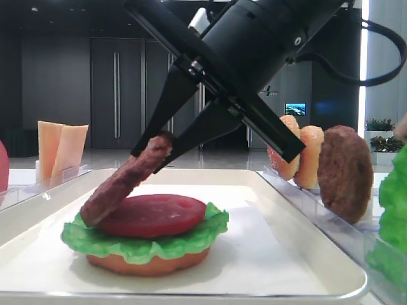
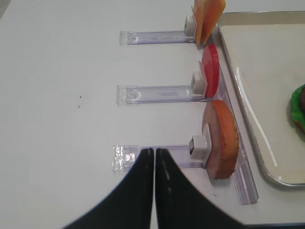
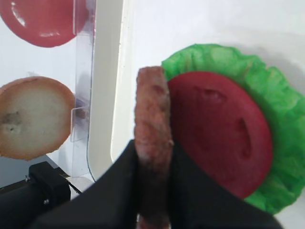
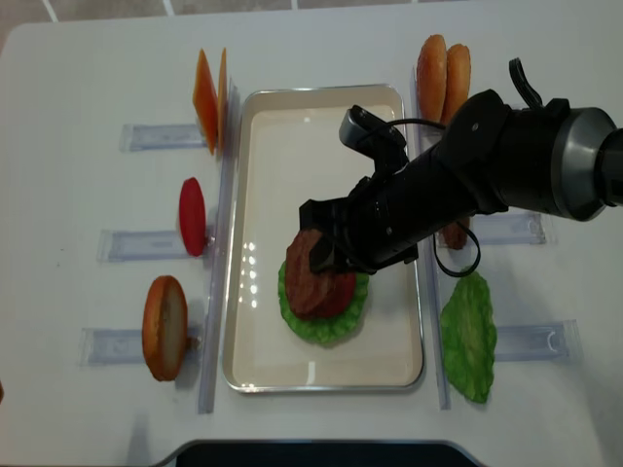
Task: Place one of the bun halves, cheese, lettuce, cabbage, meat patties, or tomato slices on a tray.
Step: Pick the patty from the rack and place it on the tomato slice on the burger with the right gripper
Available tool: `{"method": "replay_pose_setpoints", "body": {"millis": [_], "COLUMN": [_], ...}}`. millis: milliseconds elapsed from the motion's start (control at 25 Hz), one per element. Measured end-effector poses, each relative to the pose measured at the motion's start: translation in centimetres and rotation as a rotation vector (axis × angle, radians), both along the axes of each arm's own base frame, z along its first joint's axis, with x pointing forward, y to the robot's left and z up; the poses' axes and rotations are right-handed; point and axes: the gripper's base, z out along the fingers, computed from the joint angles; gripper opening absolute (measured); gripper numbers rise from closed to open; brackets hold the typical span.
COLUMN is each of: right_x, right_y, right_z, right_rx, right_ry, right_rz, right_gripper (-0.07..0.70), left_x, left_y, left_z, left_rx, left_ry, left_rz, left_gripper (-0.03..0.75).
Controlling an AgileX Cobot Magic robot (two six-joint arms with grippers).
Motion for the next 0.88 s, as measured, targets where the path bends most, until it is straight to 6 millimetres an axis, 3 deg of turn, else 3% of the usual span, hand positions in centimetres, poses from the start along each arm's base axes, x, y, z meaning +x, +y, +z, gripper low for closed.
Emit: {"method": "replay_pose_setpoints", "body": {"millis": [520,880], "right_x": [0.03,-0.04], "right_y": [-0.01,-0.22], "right_z": [-0.03,-0.24], "right_rx": [-0.002,-0.034], "right_ry": [-0.002,0.003], "right_rz": [-0.002,0.004], "right_gripper": [0.155,0.357], "left_x": [0.00,0.00], "left_y": [0.00,0.00], "left_z": [0.00,0.00], "left_rx": [0.000,0.000], "left_ry": [0.000,0.000], "left_rz": [0.000,0.000], "left_gripper": [-0.001,-0.001]}}
